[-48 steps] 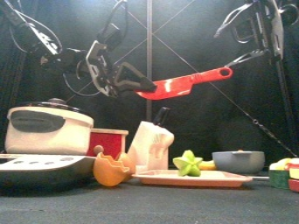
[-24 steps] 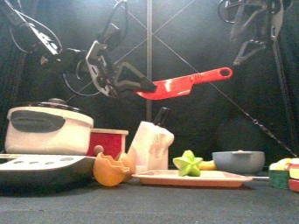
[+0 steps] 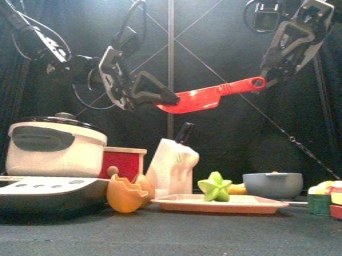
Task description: Grab knife
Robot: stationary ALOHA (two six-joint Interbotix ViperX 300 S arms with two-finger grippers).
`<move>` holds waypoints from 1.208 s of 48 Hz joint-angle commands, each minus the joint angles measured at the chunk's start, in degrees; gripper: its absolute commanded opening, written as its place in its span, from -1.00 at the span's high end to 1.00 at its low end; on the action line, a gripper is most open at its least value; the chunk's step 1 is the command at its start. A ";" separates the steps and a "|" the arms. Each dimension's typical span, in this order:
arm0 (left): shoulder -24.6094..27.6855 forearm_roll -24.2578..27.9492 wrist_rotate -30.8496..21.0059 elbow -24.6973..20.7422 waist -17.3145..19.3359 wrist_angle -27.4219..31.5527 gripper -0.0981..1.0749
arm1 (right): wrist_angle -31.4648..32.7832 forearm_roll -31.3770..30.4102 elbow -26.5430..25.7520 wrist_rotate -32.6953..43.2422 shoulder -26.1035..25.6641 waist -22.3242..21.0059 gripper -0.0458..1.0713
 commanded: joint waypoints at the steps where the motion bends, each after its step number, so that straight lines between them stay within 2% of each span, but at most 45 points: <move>1: 0.26 0.00 0.18 -1.85 0.26 -0.35 0.39 | -1.14 -0.35 -1.14 -0.09 1.58 -0.70 -0.87; 8: 0.70 -0.09 0.18 -2.02 0.53 -0.44 0.39 | -1.23 -0.44 -1.49 -0.18 3.34 -1.49 -0.78; 23: 1.67 0.09 0.18 -2.20 0.62 -0.44 0.39 | -1.41 -0.44 -1.23 -0.18 4.04 -2.64 -0.30; 31: 2.46 0.00 0.18 -2.29 0.53 -0.44 0.39 | -1.49 -1.23 -1.14 -0.18 4.31 -2.90 -0.14; 38: 2.46 0.00 0.18 -2.46 0.62 -0.35 0.39 | -1.49 -1.41 -0.97 -0.18 5.36 -2.90 -0.09; 58: 3.25 0.00 0.18 -2.46 0.44 -0.35 0.39 | -1.49 -1.76 -0.88 0.00 8.44 -3.16 -0.08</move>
